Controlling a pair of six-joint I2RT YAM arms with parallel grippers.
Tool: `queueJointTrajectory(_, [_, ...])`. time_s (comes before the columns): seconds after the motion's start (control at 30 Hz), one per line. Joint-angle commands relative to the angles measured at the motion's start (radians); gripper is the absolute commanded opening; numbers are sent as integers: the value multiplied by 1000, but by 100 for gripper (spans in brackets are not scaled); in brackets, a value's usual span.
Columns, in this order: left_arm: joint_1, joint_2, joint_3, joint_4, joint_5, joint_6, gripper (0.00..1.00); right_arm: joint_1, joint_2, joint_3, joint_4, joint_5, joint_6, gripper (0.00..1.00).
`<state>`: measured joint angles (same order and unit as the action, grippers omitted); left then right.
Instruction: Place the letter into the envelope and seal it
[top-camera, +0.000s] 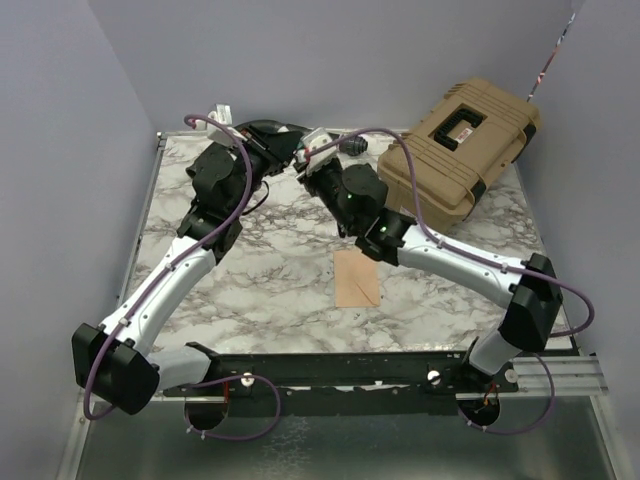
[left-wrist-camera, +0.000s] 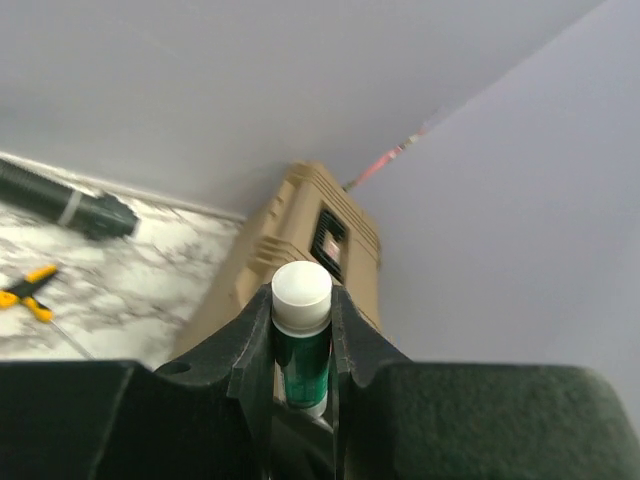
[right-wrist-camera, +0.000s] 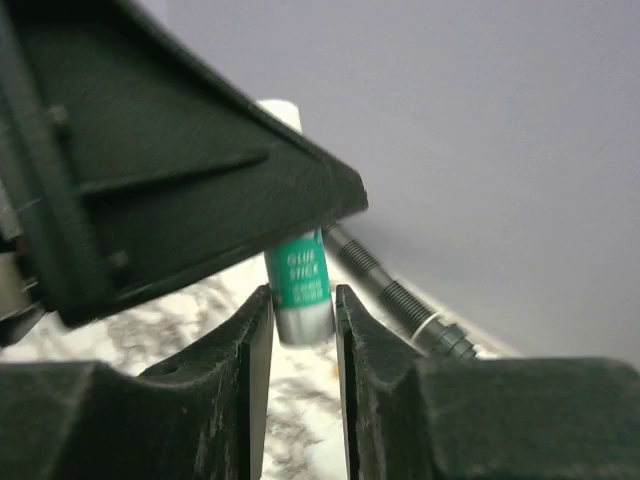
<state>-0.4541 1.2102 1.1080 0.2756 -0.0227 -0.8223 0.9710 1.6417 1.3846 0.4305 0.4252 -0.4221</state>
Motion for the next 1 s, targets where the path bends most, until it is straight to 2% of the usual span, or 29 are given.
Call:
queueJointTrajectory(0.0, [-21,2,64,-45,234,-55,0,-50,-101,55,-332,-159,434,47])
queueJointTrajectory(0.1, [18,18,73,-37,364,-45,0,-51,-159,38,-418,-300,637,66])
queueJointTrajectory(0.27, [90,39,116,-35,606,-33,0,-61,-289,-81,-419,-408,916,74])
queueJointTrajectory(0.4, [139,56,141,0,777,-47,0,-73,-416,-222,-289,-471,1122,81])
queueJointTrajectory(0.63, [152,79,126,246,1013,-213,0,-77,-532,-394,-31,-481,1334,80])
queueJointTrajectory(0.87, [152,56,109,320,1081,-251,0,-77,-508,-379,34,-515,1343,74])
queueJointTrajectory(0.97, [152,48,103,328,1079,-264,0,-77,-488,-376,90,-556,1303,66])
